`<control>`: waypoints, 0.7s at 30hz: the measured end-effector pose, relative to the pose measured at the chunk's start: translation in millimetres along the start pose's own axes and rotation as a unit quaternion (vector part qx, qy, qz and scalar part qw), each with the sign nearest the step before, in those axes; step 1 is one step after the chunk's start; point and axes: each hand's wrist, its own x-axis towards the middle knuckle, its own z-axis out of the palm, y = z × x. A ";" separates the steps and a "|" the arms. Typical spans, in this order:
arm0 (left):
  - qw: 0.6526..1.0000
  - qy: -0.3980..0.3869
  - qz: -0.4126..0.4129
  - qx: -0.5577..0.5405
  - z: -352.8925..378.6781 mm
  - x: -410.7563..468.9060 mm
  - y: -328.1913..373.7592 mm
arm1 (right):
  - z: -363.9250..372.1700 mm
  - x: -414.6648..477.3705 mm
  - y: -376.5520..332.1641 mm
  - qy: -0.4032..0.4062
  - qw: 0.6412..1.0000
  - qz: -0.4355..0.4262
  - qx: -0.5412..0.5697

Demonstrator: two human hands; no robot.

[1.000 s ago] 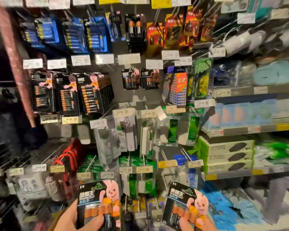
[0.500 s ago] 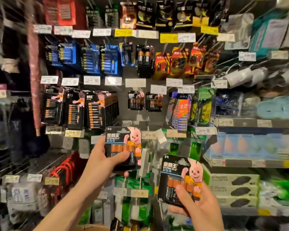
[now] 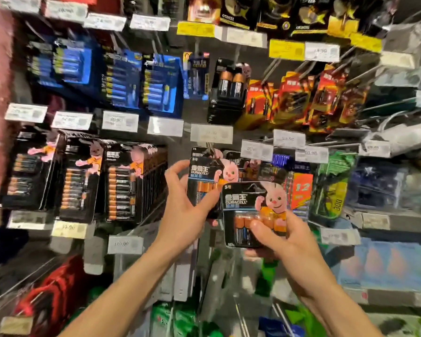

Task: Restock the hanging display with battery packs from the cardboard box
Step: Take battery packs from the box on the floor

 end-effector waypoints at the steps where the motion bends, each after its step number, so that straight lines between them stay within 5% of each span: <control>1: 1.000 0.000 0.006 -0.007 0.4 11.2 -4.5 | 3.2 13.8 2.3 0.004 1.000 0.002 0.003; 21: 1.000 0.027 -0.005 -0.006 16.8 97.9 -68.9 | 19.1 111.0 55.4 -0.022 0.995 0.039 0.089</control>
